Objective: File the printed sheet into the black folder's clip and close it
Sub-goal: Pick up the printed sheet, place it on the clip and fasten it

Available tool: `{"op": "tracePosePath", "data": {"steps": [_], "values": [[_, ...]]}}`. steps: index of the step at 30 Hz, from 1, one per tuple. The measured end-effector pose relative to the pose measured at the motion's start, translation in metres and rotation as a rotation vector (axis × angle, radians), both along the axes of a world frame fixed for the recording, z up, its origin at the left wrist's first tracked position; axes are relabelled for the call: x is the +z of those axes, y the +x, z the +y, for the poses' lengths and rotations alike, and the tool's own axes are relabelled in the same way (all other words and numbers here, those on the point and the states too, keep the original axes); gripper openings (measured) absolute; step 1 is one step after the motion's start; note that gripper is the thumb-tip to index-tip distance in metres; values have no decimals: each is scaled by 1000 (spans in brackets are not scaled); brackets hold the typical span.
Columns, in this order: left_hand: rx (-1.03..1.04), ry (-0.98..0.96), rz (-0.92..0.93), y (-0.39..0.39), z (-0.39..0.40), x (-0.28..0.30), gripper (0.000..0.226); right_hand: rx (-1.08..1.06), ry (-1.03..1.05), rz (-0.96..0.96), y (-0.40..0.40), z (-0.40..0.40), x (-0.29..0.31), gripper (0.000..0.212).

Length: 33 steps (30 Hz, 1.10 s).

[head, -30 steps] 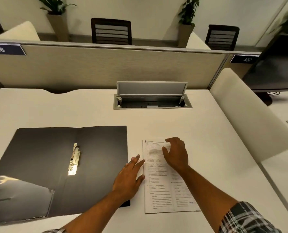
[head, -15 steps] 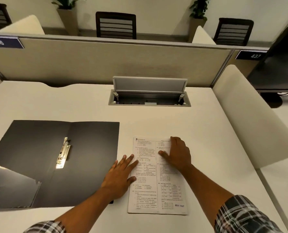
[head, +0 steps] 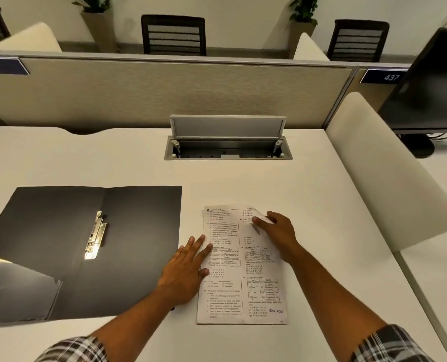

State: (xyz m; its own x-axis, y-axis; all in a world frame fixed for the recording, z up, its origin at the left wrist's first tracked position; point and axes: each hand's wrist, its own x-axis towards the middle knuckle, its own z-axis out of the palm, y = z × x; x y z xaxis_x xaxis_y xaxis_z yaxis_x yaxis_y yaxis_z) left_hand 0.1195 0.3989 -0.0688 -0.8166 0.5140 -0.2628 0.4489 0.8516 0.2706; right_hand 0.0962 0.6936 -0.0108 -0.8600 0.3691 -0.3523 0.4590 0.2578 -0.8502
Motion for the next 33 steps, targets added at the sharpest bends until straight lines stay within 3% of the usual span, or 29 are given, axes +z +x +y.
{"op": "tracePosePath", "data": {"steps": [4, 9, 14, 16, 18, 20, 22, 24, 26, 29, 33], "values": [[-5, 1, 5, 1, 1, 3, 69, -100, -137, 41, 21, -3, -8, 36], [-9, -12, 0, 0, 1, 4, 69, -51, -222, -99, 33, -2, -17, 28], [6, 47, 50, 0, 1, 6, 68, -17, -189, -78, 39, -7, -10, 26], [126, 213, 56, 1, 3, 10, 71, 12, -197, -6, 40, -8, -2, 25], [403, 487, -1, -2, 11, 22, 73, 32, -214, 63, 39, -9, 9, 25], [642, 784, -128, -14, 22, 43, 72, 42, -242, 123, 37, -14, 21, 23], [737, 1010, -318, -29, 29, 69, 60, 43, -284, 184, 35, -21, 33, 23], [717, 1132, -407, -38, 30, 92, 32, 14, -321, 261, 32, -28, 46, 23], [681, 1186, -282, -40, 30, 108, 9, -25, -318, 353, 29, -36, 60, 21], [570, 1292, -87, -35, 30, 127, 10, -59, -295, 466, 24, -47, 79, 18], [453, 1337, -3, -30, 28, 135, 12, -73, -258, 518, 22, -56, 86, 25]]}}
